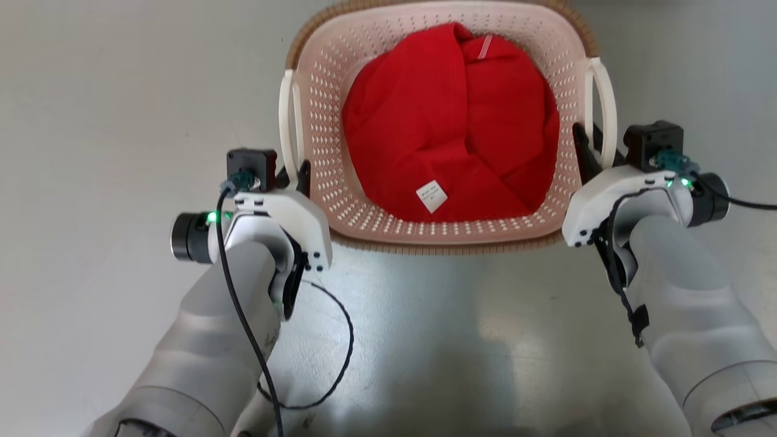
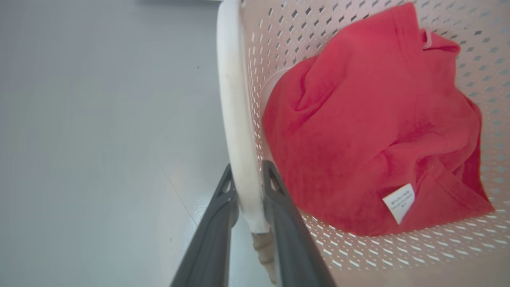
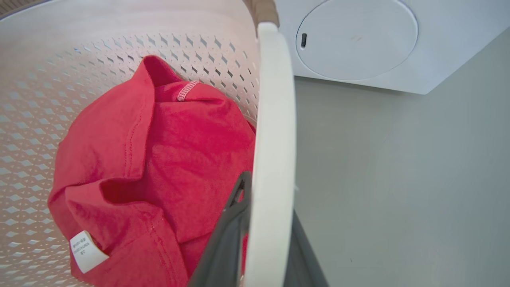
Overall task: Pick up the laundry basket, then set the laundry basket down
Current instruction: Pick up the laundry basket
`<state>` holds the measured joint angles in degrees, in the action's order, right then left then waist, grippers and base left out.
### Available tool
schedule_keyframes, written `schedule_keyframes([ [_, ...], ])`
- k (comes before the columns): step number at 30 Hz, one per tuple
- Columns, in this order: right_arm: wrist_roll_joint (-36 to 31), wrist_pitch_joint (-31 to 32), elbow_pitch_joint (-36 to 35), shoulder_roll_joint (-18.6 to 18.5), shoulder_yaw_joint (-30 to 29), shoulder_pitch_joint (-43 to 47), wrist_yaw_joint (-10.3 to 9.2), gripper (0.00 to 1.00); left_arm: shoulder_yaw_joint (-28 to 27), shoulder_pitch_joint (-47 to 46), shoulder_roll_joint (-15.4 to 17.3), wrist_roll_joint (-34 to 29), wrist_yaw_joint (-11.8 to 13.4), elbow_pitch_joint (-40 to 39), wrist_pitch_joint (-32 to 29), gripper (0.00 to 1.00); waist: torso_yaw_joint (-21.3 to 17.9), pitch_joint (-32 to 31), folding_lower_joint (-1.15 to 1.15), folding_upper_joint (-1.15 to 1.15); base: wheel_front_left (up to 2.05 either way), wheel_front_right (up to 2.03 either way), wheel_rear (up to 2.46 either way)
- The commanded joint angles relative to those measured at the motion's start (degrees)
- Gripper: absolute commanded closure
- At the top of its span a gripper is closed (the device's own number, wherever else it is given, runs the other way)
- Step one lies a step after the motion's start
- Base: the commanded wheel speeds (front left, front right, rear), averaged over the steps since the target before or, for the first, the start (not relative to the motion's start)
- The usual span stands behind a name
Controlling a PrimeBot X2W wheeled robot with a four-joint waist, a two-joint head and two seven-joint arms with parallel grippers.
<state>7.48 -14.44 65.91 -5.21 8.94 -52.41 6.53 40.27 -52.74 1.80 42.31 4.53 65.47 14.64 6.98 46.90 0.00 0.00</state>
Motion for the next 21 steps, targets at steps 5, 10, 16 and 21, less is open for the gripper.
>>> schedule_keyframes([
  [5,2.2,-0.6,0.4,2.3,4.1,5.0,0.96,1.00,-1.1,3.3,1.1,-0.3,0.2,-0.2,0.4,1.00,-0.9,-3.6,0.00,0.00,0.00,0.00,0.00],
  [10,4.4,-0.6,1.9,2.3,6.1,7.3,0.96,1.00,-1.1,5.9,1.1,-0.3,0.0,0.5,0.4,1.00,-1.4,-6.8,0.00,0.00,0.00,0.00,0.00],
  [16,7.1,-0.6,3.3,2.3,8.7,10.2,0.96,1.00,-0.9,8.7,1.1,-0.2,-0.3,1.4,0.4,1.00,-1.9,-10.6,0.00,0.00,0.00,0.00,0.00],
  [21,10.2,-0.1,4.2,2.3,11.9,13.6,0.96,1.00,-0.2,12.5,1.1,0.4,-0.3,2.0,0.4,1.00,-2.3,-14.9,0.00,0.00,0.00,0.00,0.00],
])
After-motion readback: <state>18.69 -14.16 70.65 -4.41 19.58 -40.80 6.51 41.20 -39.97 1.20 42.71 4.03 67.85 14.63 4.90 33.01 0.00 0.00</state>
